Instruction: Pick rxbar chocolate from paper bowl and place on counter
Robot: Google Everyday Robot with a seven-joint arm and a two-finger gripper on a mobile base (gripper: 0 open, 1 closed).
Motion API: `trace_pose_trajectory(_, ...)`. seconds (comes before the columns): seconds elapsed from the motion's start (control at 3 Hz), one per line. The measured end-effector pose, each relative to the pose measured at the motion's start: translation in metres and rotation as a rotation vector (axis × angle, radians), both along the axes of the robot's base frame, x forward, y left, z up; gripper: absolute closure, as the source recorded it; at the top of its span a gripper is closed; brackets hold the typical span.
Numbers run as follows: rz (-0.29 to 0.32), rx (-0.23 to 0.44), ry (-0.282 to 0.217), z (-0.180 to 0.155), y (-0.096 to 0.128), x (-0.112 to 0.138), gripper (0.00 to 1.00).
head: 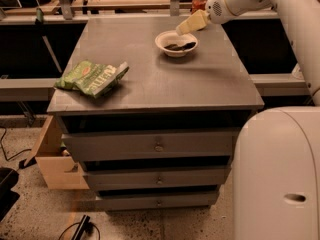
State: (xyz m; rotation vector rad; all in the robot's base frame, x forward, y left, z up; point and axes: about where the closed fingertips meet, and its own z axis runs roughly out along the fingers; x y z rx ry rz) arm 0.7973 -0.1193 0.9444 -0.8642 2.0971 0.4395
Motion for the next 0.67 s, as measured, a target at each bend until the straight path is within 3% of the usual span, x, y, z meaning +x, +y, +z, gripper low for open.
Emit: trace_pose_trajectory(0.67,-0.008,0.0,0.023,-0.0162,0.0026,0.0068,0.29)
